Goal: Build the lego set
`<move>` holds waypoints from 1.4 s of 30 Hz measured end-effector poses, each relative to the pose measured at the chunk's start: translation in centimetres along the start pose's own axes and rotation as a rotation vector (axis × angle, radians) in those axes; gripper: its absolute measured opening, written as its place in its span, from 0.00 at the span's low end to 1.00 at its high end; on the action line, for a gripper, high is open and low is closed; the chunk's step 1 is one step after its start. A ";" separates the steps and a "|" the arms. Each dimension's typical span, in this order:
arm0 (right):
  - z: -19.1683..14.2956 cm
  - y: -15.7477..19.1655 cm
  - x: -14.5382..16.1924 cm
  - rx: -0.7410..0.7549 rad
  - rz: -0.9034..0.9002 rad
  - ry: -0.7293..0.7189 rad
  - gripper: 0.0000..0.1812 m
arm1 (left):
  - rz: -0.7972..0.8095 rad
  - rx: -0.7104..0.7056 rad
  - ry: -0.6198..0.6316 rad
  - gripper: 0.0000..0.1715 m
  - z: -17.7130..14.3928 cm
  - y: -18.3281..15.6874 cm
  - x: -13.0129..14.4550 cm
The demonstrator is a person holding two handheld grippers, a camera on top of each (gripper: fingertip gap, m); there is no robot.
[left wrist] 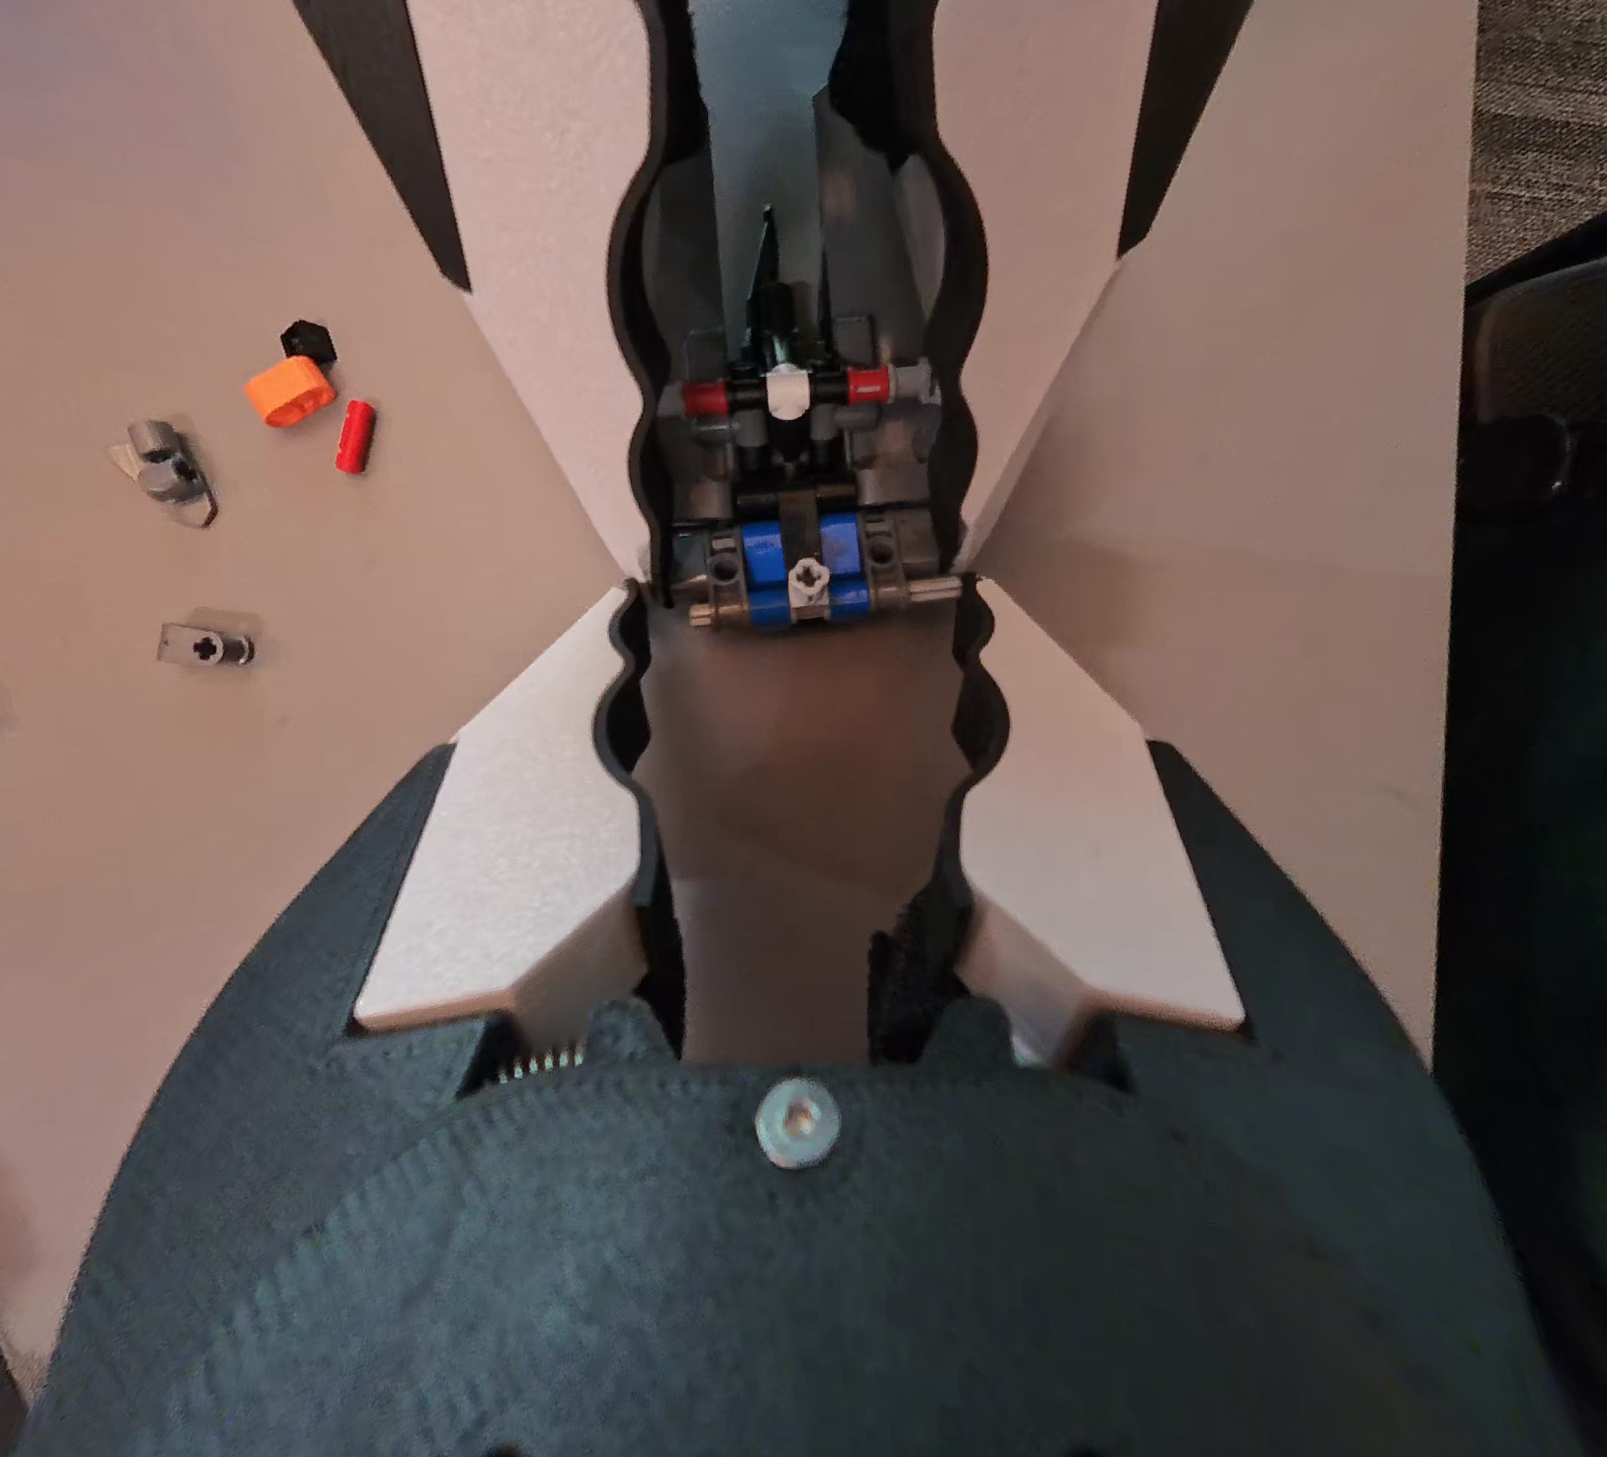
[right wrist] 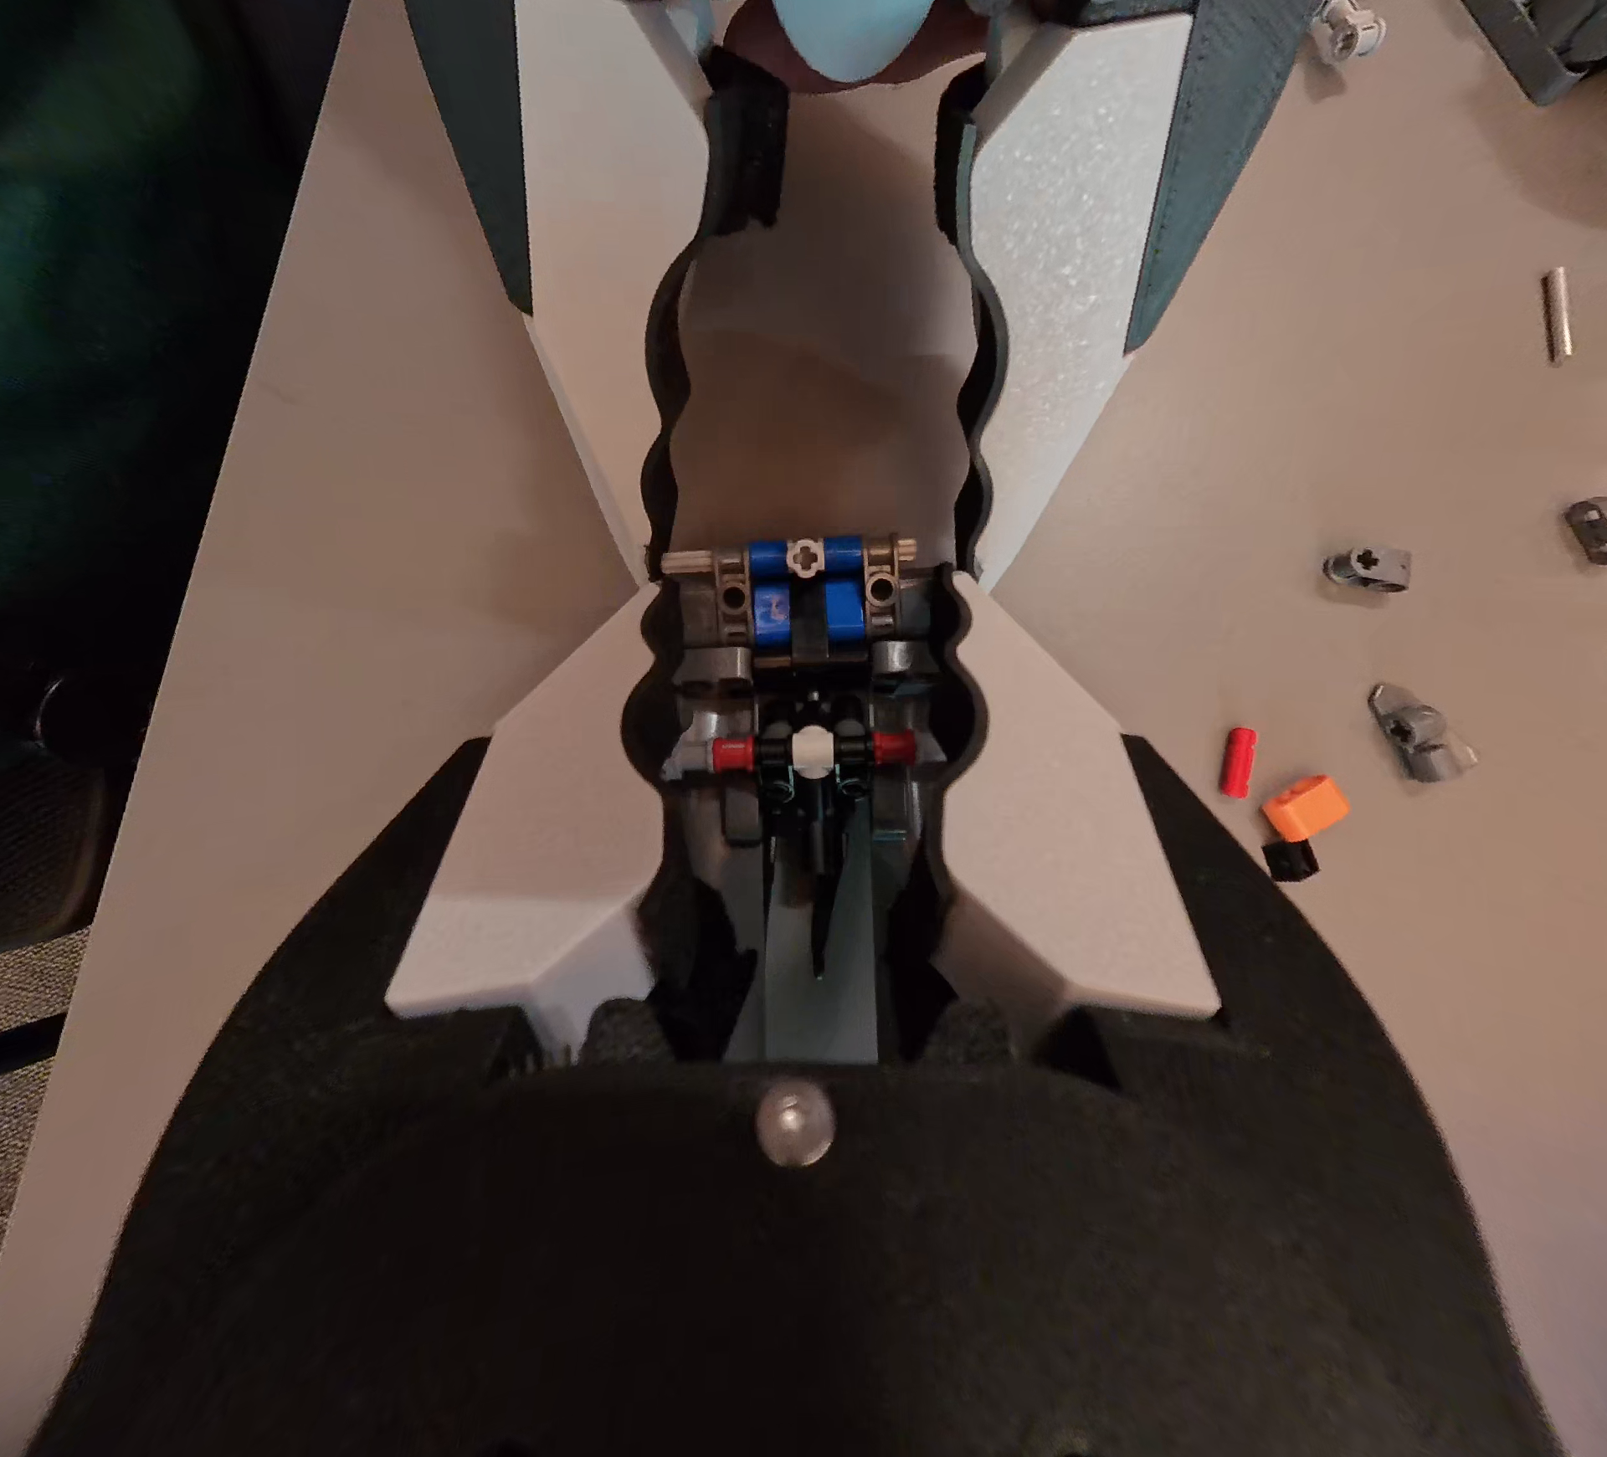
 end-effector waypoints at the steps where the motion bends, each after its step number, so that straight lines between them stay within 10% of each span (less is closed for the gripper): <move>1: 0.0 0.0 0.0 0.000 0.000 0.001 0.31 | 0.000 0.004 0.005 0.40 0.0 0.0 0.0; 42: 0.1 0.2 -0.2 0.008 0.004 0.007 0.31 | -0.046 -0.123 0.016 0.43 0.4 -1.1 0.2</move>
Point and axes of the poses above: each gripper's, where its closed fingertips meet, z out along the fingers, x out of its underside, y = z × x across the jaws, the point moved 8 cm from there along -z, back along the fingers, and after that the axes turned 9 degrees about x, right-handed, at the moved point
